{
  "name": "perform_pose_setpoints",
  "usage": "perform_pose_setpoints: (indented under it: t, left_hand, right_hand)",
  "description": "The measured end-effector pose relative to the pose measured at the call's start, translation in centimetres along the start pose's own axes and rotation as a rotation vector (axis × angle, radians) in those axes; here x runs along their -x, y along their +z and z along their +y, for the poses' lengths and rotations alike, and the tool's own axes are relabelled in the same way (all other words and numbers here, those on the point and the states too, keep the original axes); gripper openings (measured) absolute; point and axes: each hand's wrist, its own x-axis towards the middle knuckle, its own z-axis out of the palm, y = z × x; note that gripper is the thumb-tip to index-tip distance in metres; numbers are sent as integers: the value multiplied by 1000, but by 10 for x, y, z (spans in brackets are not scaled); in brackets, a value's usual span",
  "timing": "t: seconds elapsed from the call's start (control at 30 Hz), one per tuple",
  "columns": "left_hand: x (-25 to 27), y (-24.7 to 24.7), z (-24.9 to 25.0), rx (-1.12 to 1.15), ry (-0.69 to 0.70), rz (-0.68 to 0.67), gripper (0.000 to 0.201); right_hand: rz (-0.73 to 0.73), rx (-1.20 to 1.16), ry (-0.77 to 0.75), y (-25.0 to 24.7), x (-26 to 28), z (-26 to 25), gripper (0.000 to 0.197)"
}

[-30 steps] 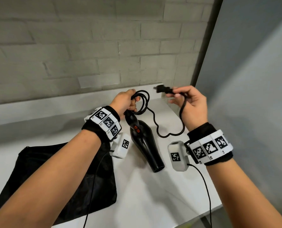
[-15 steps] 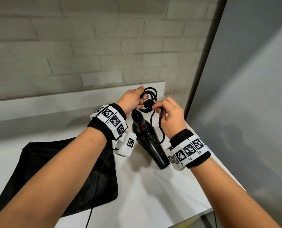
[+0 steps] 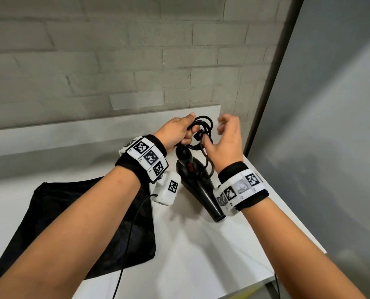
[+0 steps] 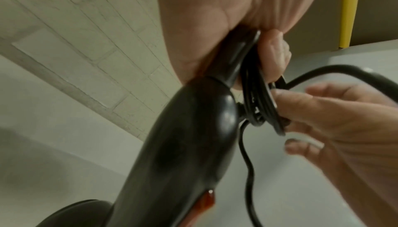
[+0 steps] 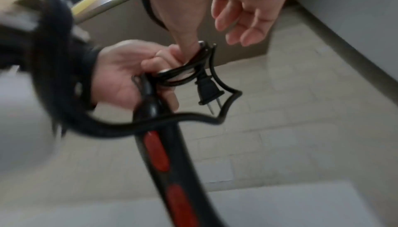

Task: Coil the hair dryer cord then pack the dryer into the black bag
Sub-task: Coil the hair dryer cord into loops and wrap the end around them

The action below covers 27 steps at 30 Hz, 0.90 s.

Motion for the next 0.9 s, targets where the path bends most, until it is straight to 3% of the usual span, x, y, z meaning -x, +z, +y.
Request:
perform_pose_setpoints:
  t: [0.07,0.17,0.33,0.43,0.5,0.7,0.8,0.9]
  left_hand:
    - [2,0,1,35,-6,-12,45]
    - [0,0,0,56,2,1,46]
    - [-2,-1,-2,84,-33,23,46]
    - [-3,-3,-2,118,-47,39,44]
    - [-4,-6,-2,131,-55,52,43]
    - [-7,-7,-1,130,-79,35,43]
    - [-11,-9,-2,126,-94,40,46]
    - [-14,-13,-4,151,-105,51,46]
  right_hand:
    - [-118,-105,173,1,-8,8,48]
    - [-354,-327,293,7,-10,12,39]
    - [-471,-432,233,5,-7,14,34]
    - [-574,-640,348,-2,-7,19,44]
    - [-616,-625,397,-5,-7,25,49]
    - [-598,-609,480,-3,-11,36,51]
    - [-510,-687,573,-3,-15,39,39]
    - [-443,-741,639,-3,-21,43,48]
